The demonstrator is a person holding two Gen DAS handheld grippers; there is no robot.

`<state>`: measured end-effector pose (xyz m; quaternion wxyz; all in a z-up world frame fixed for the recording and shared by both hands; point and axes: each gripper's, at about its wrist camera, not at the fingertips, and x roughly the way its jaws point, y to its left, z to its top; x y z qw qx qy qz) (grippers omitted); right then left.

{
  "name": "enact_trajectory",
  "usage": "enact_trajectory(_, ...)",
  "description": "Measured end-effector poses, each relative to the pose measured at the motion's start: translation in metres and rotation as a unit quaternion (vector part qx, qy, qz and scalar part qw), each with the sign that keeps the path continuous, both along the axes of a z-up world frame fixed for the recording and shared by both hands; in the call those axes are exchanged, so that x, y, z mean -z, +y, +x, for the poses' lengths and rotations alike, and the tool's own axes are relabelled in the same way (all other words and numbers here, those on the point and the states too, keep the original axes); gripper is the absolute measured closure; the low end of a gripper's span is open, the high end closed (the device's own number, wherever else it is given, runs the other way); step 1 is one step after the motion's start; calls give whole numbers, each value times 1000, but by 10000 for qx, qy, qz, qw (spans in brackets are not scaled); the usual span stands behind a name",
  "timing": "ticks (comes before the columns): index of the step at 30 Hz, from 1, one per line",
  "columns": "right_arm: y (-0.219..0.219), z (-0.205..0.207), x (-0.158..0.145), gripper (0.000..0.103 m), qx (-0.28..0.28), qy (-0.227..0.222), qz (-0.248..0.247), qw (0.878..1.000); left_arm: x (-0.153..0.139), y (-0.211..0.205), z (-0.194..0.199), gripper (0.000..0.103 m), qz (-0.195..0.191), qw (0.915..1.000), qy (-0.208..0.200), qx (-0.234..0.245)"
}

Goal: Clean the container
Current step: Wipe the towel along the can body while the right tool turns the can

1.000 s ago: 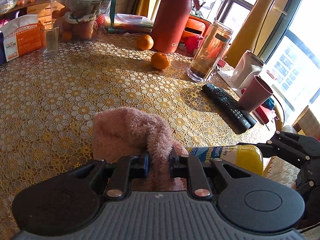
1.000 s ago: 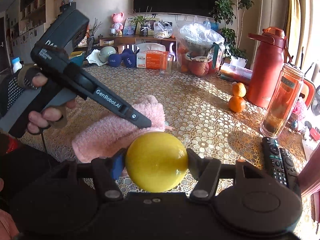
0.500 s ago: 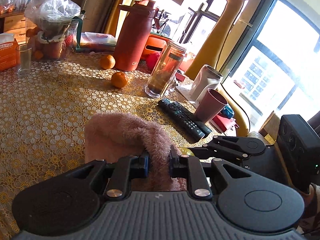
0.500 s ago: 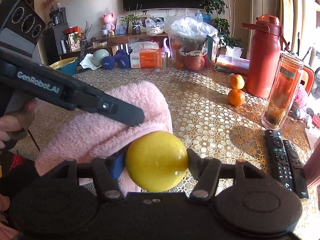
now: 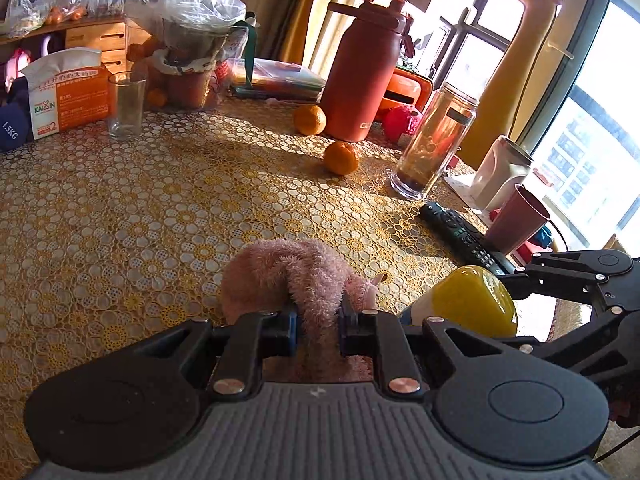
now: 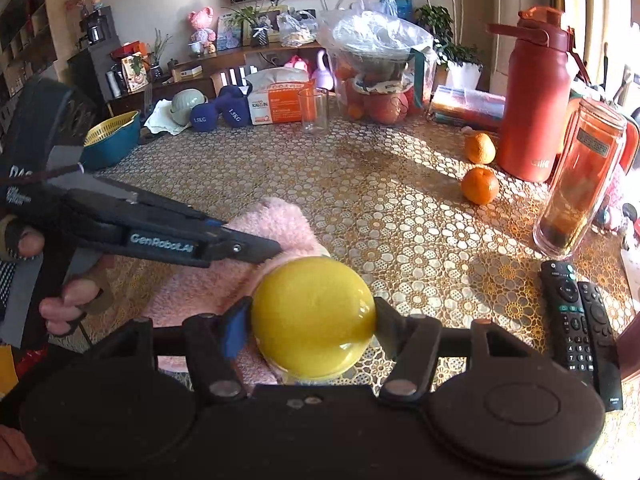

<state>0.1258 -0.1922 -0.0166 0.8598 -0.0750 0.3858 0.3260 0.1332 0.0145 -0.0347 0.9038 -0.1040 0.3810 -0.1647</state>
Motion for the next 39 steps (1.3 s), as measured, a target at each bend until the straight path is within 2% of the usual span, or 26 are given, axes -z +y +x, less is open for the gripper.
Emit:
enact_trajectory(5, 12, 8, -1, 41, 89, 111, -192, 9997, -8, 21, -17, 85, 108, 9995, -244, -180)
enact_trajectory(14, 33, 3, -1, 37, -165, 36, -692, 9975, -8, 35, -38, 85, -41, 9992, -315, -221)
enact_trajectory(21, 40, 0, -13, 32, -824, -116, -1096, 9905, -8, 33, -44, 85, -95, 9992, -347, -165)
enact_trajectory(29, 52, -3, -35, 29, -1970, -459, -1519, 9675, 4, 14, -46, 85, 254, 9992, -289, 104)
enact_trajectory(35, 58, 4, -30, 31, -2319, -335, -1680, 9575, 13, 1, -45, 85, 468, 9983, -230, 271)
enact_trajectory(39, 52, 7, -28, 35, -2290, -190, -1534, 9611, 16, -3, -46, 85, 493, 9982, -200, 294)
